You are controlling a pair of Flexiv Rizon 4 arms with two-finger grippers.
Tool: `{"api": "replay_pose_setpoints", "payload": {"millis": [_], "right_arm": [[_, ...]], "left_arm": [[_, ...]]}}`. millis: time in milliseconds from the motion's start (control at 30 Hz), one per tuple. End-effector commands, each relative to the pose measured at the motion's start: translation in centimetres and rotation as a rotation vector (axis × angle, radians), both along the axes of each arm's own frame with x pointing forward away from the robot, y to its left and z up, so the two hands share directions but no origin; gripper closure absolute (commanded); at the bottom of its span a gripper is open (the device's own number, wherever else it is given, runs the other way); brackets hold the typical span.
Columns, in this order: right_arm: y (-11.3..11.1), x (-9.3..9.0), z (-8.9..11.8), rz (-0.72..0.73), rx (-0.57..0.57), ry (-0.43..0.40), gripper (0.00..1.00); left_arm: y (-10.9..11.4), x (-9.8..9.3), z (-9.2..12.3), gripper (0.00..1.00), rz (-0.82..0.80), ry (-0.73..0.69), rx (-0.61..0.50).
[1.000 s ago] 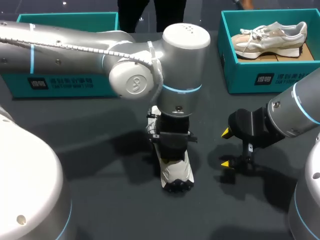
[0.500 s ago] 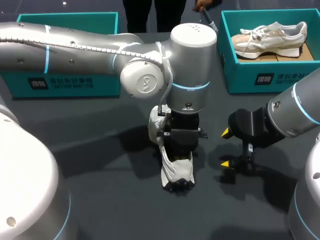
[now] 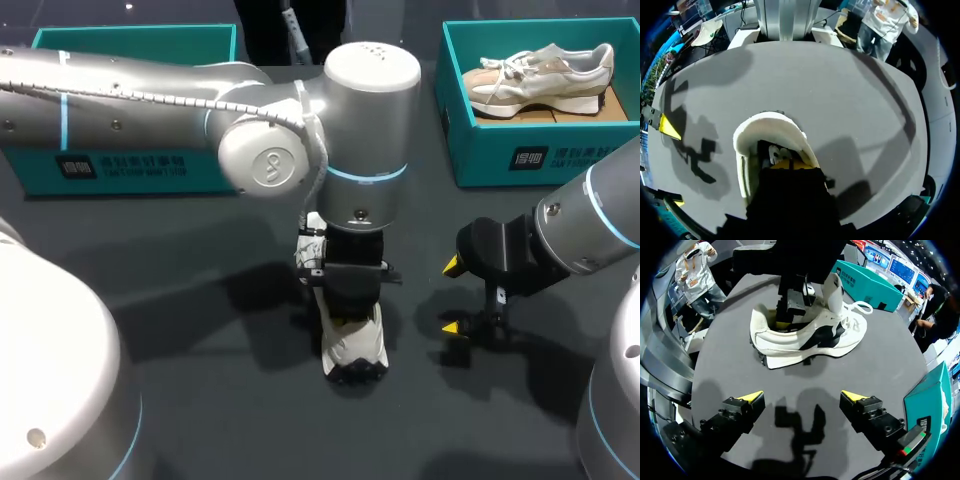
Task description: Take the shoe out of the shoebox, open the shoe tongue, remove and reinsert the insole, then place the shoe into the shoebox
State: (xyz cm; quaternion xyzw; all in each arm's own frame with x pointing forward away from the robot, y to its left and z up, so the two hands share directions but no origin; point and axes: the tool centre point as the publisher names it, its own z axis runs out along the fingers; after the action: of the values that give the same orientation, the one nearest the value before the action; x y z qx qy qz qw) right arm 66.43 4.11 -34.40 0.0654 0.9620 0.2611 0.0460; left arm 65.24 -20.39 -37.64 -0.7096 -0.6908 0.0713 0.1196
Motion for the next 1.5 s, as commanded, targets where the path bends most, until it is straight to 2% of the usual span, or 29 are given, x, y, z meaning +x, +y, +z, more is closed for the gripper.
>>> {"api": "replay_pose_setpoints", "payload": {"millis": [33, 200, 533, 700, 1200, 1500], "right_arm": [[0.0, -0.2, 0.0, -0.001, -0.001, -0.001, 0.00], [0.0, -0.2, 0.0, -0.001, -0.001, -0.001, 0.00], [0.0, -0.2, 0.0, -0.001, -0.001, -0.001, 0.00], [0.0, -0.2, 0.0, -0.001, -0.001, -0.001, 0.00], [0.0, -0.2, 0.0, -0.001, -0.001, -0.001, 0.00], [-1.8, 0.2, 0.3, 0.014, -0.001, 0.016, 0.00]], "left_arm": [[-0.9, 0.2, -2.0, 1.00, 0.001, -0.003, 0.033], [-0.9, 0.8, -3.2, 1.00, 0.020, -0.015, 0.054], [-0.6, 0.7, 0.5, 1.00, 0.010, -0.071, 0.005], [-0.4, 0.5, 1.0, 1.00, 0.005, -0.080, -0.001], [-0.5, 0.8, -1.2, 1.00, -0.009, -0.060, 0.025], [-1.2, 0.9, -2.4, 1.00, -0.027, -0.064, 0.035]]}}
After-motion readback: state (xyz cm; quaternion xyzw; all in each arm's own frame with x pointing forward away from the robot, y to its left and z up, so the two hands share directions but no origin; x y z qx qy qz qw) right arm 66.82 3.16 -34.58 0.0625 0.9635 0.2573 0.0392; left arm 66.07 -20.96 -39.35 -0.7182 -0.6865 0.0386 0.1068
